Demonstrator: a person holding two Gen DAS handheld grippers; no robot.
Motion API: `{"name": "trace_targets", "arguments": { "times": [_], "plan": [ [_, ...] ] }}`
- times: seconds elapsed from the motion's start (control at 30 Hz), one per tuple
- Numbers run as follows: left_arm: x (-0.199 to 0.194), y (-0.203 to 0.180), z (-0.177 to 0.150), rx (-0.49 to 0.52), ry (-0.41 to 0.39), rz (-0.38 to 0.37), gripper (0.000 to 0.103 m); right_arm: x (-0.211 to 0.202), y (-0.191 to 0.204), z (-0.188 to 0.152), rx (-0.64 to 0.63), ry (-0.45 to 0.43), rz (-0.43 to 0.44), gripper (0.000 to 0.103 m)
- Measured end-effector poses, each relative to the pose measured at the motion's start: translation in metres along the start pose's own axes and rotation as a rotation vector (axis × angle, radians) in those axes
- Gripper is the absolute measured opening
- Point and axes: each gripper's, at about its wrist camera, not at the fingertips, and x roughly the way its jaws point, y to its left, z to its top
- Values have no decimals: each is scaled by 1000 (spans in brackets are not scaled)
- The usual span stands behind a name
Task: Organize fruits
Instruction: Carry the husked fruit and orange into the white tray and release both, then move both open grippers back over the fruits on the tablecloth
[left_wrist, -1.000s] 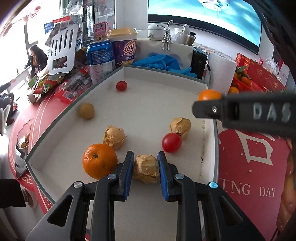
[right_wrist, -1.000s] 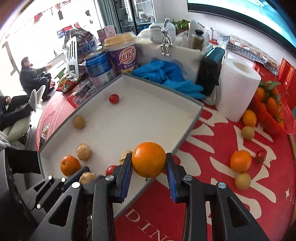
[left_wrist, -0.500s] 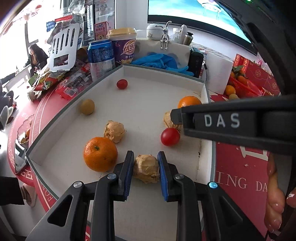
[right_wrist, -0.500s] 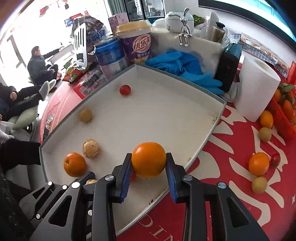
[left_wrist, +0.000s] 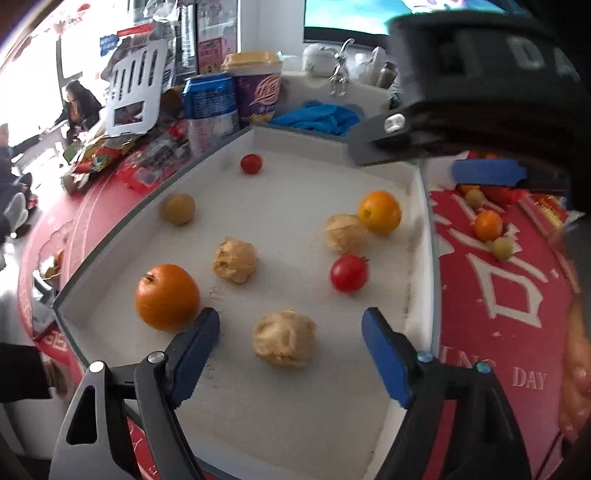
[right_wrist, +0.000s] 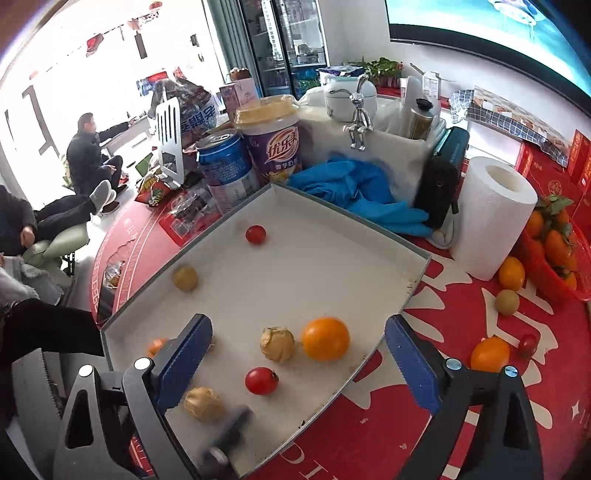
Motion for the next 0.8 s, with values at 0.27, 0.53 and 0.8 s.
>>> {"name": "trace_targets", "arguments": {
  "times": [0.27, 0.53, 0.8],
  "plan": [
    [1, 0, 1, -4, 9, -1, 84, -10, -34, -12, 114, 17, 20, 103],
    [2, 0, 2, -7, 9, 26, 90, -29, -72, -32, 176, 29, -32, 103],
    [5, 5, 3, -36, 29, 34, 96, -45, -112, -59, 255, 49, -95, 103]
  ]
}}
